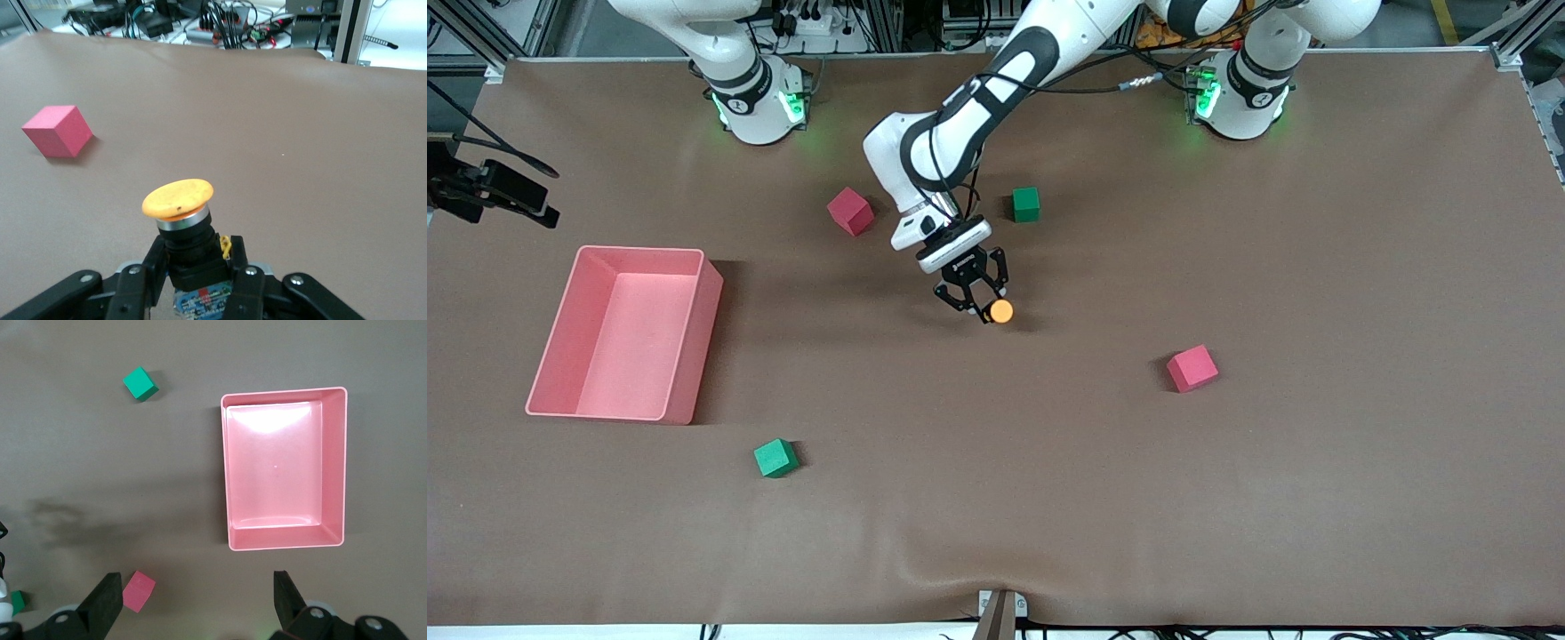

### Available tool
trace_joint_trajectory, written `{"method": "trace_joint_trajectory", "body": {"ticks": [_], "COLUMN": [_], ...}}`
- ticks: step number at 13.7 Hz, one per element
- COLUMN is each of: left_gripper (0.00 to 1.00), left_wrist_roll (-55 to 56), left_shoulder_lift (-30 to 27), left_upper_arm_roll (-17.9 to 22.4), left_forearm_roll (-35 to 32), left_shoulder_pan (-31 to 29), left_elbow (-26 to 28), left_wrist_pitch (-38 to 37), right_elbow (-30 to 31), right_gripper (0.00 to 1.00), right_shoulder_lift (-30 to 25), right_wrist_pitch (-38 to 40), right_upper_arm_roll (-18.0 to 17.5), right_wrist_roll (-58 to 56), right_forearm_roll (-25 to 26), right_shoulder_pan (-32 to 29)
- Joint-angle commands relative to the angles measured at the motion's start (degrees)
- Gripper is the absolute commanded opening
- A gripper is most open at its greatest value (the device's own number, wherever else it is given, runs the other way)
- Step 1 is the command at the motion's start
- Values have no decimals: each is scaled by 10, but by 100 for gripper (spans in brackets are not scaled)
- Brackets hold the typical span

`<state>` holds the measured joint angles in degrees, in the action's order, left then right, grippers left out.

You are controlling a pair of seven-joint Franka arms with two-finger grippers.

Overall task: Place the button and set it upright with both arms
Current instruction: 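Lift the button and rotate it cap-up with the left gripper, then lower the button upright onto the table with the left gripper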

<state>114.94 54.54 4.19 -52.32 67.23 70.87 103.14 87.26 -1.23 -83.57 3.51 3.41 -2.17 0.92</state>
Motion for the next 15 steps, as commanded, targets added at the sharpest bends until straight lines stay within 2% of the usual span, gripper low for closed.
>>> {"method": "trace_joint_trajectory", "body": {"ticks": [1, 7, 15], "left_gripper": [5, 5, 6], "left_wrist_roll": [13, 52, 84], "left_shoulder_lift": [21, 54, 88], "left_upper_arm_roll": [12, 12, 15], "left_forearm_roll": [-42, -73, -74], "left_shoulder_pan": [20, 33, 41], "left_elbow": [-6, -6, -6], "left_wrist_pitch": [-37, -59, -60], "right_elbow": [-7, -6, -6], "right_gripper": [100, 100, 100], "right_shoulder_lift": [0, 0, 0], "right_wrist_pitch": [3, 4, 3], "right_upper_arm_roll": [4, 5, 5], "right_wrist_roll": [10, 10, 10], "right_forearm_roll": [-10, -11, -10], "right_shoulder_pan": [8, 6, 7]}}
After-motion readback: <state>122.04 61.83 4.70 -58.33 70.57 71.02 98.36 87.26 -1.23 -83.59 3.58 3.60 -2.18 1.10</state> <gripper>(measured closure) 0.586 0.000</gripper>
